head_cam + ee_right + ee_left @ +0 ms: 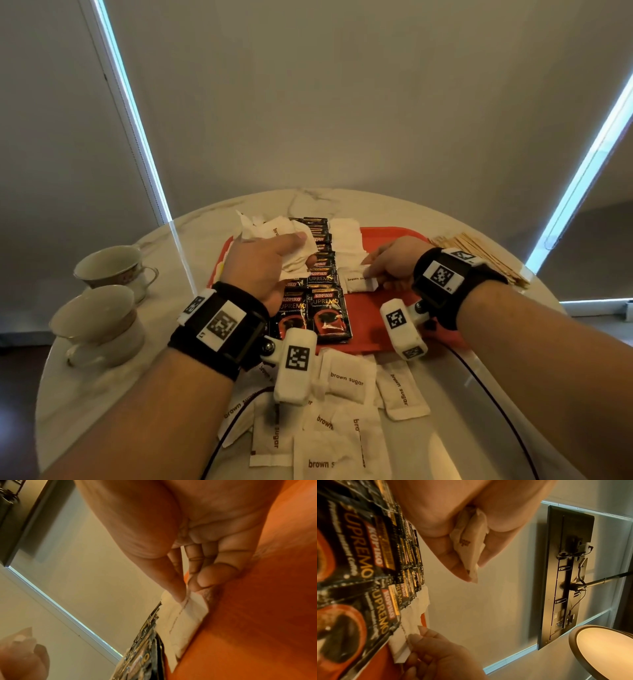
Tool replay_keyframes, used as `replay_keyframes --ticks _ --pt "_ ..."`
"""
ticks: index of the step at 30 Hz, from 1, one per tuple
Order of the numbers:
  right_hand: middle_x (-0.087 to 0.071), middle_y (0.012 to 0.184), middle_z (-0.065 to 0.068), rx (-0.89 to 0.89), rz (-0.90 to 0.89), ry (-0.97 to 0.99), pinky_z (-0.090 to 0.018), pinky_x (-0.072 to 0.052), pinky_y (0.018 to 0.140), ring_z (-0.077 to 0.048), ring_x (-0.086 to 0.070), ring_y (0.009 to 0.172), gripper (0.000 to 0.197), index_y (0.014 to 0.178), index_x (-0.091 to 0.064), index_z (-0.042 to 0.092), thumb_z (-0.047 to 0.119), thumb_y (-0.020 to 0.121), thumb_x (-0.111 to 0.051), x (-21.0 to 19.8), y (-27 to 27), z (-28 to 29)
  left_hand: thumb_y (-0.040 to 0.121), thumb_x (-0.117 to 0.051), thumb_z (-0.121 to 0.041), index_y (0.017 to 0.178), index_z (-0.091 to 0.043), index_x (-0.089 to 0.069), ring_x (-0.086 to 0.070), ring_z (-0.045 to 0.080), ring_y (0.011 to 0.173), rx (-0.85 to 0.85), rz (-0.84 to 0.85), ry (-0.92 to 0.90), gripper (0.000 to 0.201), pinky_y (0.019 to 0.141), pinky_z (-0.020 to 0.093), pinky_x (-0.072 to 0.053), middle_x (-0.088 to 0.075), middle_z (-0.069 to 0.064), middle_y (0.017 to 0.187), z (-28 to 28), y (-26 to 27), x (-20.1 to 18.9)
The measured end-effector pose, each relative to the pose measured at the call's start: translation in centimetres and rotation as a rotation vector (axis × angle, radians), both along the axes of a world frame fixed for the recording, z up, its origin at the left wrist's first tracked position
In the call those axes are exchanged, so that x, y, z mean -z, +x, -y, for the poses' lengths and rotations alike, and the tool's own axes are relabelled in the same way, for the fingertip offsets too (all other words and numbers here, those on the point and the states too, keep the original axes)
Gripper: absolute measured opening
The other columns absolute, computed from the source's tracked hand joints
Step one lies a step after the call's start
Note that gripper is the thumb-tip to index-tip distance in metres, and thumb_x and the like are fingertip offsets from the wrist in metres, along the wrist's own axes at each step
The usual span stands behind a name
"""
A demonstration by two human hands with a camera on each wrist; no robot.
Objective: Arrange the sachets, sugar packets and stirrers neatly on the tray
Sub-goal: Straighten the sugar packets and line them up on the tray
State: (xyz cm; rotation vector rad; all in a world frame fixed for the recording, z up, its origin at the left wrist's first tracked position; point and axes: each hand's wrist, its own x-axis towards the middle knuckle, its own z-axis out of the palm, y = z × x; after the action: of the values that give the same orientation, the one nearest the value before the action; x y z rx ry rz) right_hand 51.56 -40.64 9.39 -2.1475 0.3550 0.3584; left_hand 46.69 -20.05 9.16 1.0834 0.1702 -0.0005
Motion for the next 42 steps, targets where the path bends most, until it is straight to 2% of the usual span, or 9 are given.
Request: replay_keyframes --ticks 7,12,17,20,24,28,31,36,42 --pt "-0.06 0.078 -0.016 0.085 0.088 0.216 -0.035 -0.054 0.07 -0.025 -0.059 0.067 0.009 0.101 -0.065 -0.006 -0.002 0.092 -0.066 0.2 -0.1 -0.1 0.092 -0.067 0.004 0.107 0.003 -0.066 -0.073 0.032 0.063 0.005 -0.015 -0.058 0.015 0.052 0.036 -0.059 -0.076 0.023 0.088 -0.3 -0.1 0.2" --pt "-0.067 0.1 -0.022 0.037 -0.021 0.29 -0.038 -0.057 0.084 -0.031 -0.068 0.089 0.022 0.116 -0.063 -0.012 0.001 0.098 -0.059 0.6 -0.8 -1.2 0.093 -0.059 0.007 0.106 0.006 -0.061 -0.074 0.034 0.065 0.041 -0.04 -0.066 0.013 0.057 0.037 -0.063 -0.076 0.02 0.076 -0.3 -0.2 0.2" --pt "-0.066 0.079 -0.007 -0.028 0.108 0.481 -0.027 -0.051 0.064 -0.017 -0.061 0.068 0.017 0.101 -0.07 0.001 0.017 0.098 -0.065 -0.7 -1.1 -1.9 0.094 -0.057 0.01 0.11 0.006 -0.061 -0.075 0.037 0.07 0.091 -0.031 -0.041 0.017 0.062 0.041 -0.064 -0.077 0.023 0.085 0.1 -0.3 0.4" --pt "-0.069 0.085 -0.007 -0.166 0.107 0.563 -0.029 -0.046 0.067 -0.02 -0.063 0.076 0.022 0.099 -0.072 0.008 0.029 0.093 -0.069 -1.3 -1.6 -2.8 0.096 -0.057 0.01 0.109 0.001 -0.066 -0.077 0.037 0.08 0.108 0.015 -0.006 0.018 0.068 0.043 -0.065 -0.078 0.022 0.096 0.3 -0.3 0.7" --pt "-0.07 0.097 -0.015 -0.176 0.175 0.624 -0.033 -0.05 0.068 -0.025 -0.063 0.08 0.025 0.106 -0.071 0.001 0.02 0.09 -0.075 -0.3 -1.7 -4.0 0.097 -0.054 0.01 0.114 -0.007 -0.068 -0.077 0.036 0.083 0.129 0.057 -0.041 0.028 0.058 0.039 -0.064 -0.078 0.02 0.1 0.0 -0.4 0.6" --pt "-0.072 0.082 -0.008 -0.081 0.198 0.827 -0.024 -0.051 0.057 -0.014 -0.065 0.062 0.01 0.101 -0.065 0.006 0.012 0.093 -0.068 -0.1 -1.7 -4.1 0.097 -0.055 0.009 0.118 -0.002 -0.068 -0.076 0.043 0.094 0.109 0.016 -0.059 0.027 0.056 0.038 -0.064 -0.077 0.023 0.105 -0.3 -0.1 0.6" --pt "-0.074 0.102 -0.016 -0.026 0.146 1.026 -0.023 -0.057 0.057 -0.018 -0.069 0.074 0.014 0.107 -0.064 0.007 0.013 0.095 -0.064 -0.2 -2.0 -3.6 0.099 -0.053 0.009 0.105 -0.005 -0.068 -0.077 0.033 0.075 0.053 0.024 -0.058 0.022 0.056 0.037 -0.062 -0.078 0.021 0.1 -0.5 0.3 0.6" --pt "-0.074 0.092 -0.013 -0.101 0.225 0.877 -0.024 -0.056 0.055 -0.019 -0.065 0.073 0.009 0.104 -0.06 0.007 0.011 0.097 -0.064 0.4 -2.6 -4.3 0.099 -0.064 -0.009 0.094 -0.006 -0.07 -0.076 0.028 0.07 0.074 0.048 -0.023 0.008 0.052 0.033 -0.061 -0.079 0.018 0.09 -0.7 0.1 0.3" --pt "-0.071 0.084 -0.011 -0.128 0.305 0.762 -0.026 -0.055 0.053 -0.017 -0.068 0.069 0.013 0.097 -0.065 0.008 -0.001 0.096 -0.055 0.5 -2.8 -4.5 0.09 -0.074 -0.002 0.099 -0.006 -0.067 -0.078 0.032 0.084 0.082 0.138 0.136 0.012 0.057 0.03 -0.06 -0.078 0.018 0.093 -1.1 0.3 1.0"
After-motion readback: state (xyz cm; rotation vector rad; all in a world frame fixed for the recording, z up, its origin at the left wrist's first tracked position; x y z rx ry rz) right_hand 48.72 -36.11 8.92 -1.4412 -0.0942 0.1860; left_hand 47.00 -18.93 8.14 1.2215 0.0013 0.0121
